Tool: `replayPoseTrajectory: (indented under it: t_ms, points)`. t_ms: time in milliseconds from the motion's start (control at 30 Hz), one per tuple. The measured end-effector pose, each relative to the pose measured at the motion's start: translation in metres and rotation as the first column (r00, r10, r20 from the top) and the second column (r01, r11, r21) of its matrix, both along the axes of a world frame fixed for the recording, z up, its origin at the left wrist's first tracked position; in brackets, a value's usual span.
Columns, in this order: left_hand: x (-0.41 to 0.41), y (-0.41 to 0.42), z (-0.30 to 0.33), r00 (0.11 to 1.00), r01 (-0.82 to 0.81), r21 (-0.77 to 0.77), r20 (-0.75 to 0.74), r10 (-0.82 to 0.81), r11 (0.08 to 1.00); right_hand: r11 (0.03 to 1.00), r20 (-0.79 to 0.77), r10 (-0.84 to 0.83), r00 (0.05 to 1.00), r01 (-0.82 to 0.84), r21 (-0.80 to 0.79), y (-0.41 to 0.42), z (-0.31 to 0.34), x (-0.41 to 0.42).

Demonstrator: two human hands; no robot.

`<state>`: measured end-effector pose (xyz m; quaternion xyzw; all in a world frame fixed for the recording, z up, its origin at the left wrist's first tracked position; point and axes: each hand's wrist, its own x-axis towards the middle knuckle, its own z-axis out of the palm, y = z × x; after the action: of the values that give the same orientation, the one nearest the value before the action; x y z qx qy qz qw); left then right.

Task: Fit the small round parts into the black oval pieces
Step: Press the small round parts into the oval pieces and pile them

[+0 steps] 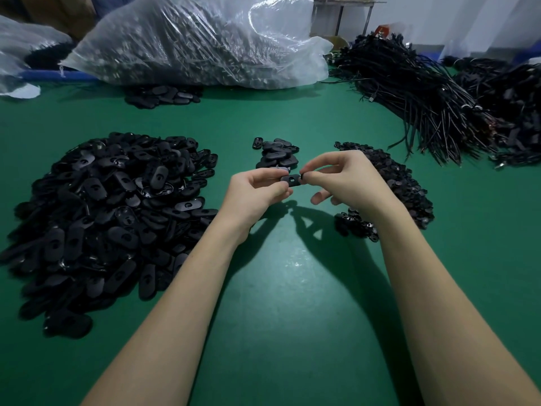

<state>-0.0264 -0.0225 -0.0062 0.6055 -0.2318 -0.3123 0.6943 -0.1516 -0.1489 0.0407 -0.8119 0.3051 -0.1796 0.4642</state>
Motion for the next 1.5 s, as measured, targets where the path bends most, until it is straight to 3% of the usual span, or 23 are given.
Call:
replayPoseTrajectory:
  t_ms: [267, 867, 1200, 1300, 1500]
  points:
    - [0.000, -0.001, -0.001, 1.000, 0.004, -0.020, 0.031, -0.004, 1.000, 0.995, 0.034, -0.079, 0.996, 0.077, 0.064, 0.004, -0.002, 0.006]
    - [-0.002, 0.003, 0.003, 0.990, 0.052, 0.010, 0.129, -0.052, 0.999, 0.998, -0.012, -0.053, 0.998, 0.053, -0.035, -0.006, -0.008, 0.008]
    - [0.000, 0.004, 0.003, 0.992, 0.074, 0.023, 0.104, -0.076, 0.997, 0.996, -0.008, -0.064, 0.998, 0.064, -0.054, -0.006, -0.007, 0.006]
    - [0.003, 0.005, 0.003, 0.995, 0.092, 0.004, 0.043, -0.092, 0.996, 0.997, -0.013, -0.040, 0.999, 0.040, 0.063, -0.006, -0.006, 0.004]
    - [0.001, 0.003, 0.000, 0.993, 0.098, 0.039, 0.066, -0.100, 0.994, 0.957, 0.080, 0.054, 0.995, -0.075, 0.282, -0.002, -0.009, 0.003]
